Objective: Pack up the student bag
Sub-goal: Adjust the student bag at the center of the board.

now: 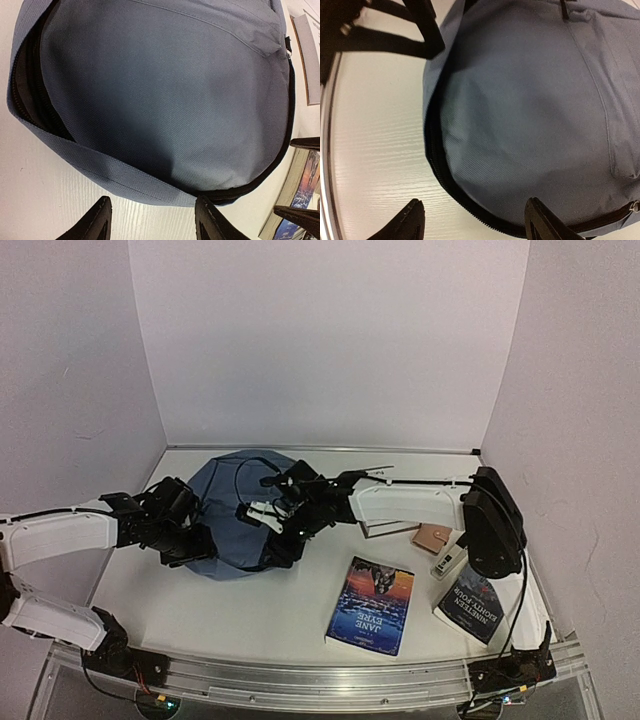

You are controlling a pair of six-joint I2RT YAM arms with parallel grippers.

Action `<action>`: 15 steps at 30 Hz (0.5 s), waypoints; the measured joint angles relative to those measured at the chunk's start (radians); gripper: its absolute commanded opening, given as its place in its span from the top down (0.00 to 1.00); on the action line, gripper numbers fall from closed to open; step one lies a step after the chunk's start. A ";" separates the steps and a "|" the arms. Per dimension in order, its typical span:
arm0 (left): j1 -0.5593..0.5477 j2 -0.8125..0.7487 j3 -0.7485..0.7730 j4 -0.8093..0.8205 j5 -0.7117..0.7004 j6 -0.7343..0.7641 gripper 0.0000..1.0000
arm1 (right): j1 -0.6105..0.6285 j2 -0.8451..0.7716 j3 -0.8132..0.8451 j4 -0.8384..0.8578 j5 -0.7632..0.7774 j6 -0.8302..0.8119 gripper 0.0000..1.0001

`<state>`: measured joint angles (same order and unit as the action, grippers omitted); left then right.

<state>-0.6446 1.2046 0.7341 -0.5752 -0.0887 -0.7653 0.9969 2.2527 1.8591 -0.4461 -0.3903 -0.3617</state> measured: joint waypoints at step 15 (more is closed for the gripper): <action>0.033 0.078 -0.024 0.101 0.096 -0.052 0.46 | 0.013 0.106 0.045 -0.041 0.159 -0.097 0.49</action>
<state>-0.6121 1.2830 0.7098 -0.4746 0.0075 -0.8171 1.0097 2.3585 1.9041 -0.4870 -0.2311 -0.4590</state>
